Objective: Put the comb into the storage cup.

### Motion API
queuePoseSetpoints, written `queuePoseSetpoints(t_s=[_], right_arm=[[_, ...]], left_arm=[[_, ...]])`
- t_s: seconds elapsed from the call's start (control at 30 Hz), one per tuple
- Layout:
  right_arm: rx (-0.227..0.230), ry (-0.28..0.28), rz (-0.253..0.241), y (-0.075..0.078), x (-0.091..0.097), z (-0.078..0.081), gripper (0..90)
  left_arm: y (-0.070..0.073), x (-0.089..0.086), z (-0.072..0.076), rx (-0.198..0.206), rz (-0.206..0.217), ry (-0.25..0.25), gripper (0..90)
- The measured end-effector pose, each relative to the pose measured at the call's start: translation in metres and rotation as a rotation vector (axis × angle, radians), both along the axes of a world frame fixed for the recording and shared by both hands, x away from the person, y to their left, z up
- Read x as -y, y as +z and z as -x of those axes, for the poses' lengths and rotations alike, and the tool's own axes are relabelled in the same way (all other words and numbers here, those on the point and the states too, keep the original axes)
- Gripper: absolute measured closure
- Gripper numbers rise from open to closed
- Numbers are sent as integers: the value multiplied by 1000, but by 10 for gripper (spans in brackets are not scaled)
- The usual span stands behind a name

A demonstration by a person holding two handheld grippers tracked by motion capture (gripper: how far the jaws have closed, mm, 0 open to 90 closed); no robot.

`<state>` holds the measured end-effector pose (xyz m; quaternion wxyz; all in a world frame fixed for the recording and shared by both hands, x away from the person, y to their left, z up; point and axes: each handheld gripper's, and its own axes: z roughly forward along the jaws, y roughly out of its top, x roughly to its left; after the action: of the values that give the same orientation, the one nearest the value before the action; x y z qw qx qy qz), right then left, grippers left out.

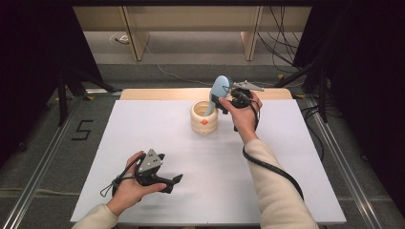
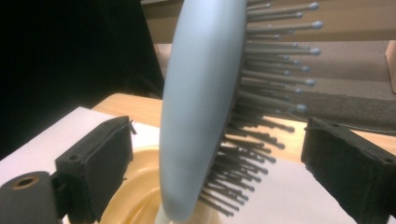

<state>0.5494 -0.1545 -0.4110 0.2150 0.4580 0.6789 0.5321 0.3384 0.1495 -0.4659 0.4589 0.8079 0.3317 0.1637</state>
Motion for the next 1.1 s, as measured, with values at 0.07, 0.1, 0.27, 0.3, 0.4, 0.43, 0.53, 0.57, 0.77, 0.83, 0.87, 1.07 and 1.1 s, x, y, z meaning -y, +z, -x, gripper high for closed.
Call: queuePoseSetpoints(t_s=[0.07,0.1,0.27,0.3,0.4,0.43,0.53,0.57,0.77,0.83,0.87,1.07,1.1], right_arm=[[5,8,14,0,1,2,83],[4,10,17,0,1,3,81],[11,12,28,-1,7,7,81],[9,13,29,-2,8,9,81],[9,16,35,-3,11,13,81],[10,17,37,-4,12,13,81],[9,20,41,-4,14,17,81],[11,21,43,-4,14,18,81],[16,31,66,-4,17,24,76],[18,32,67,-4,18,25,76],[18,34,68,-3,19,25,76],[23,39,76,-3,22,30,75],[24,39,77,-3,22,31,73]], left_arm=[[0,0,0,1,0,1,33],[0,0,0,1,0,1,33],[0,0,0,3,1,3,33],[0,0,0,1,0,3,33],[0,0,0,0,-2,2,33],[-1,0,0,0,-3,2,33],[-1,0,0,0,-3,3,33],[-1,0,0,-1,-4,2,33],[-1,0,-1,-2,-7,4,33],[-1,0,-1,-2,-6,5,34],[-1,0,-1,-1,-6,5,34],[-2,0,-1,-1,-7,5,34],[-1,0,-1,-1,-7,5,34]])
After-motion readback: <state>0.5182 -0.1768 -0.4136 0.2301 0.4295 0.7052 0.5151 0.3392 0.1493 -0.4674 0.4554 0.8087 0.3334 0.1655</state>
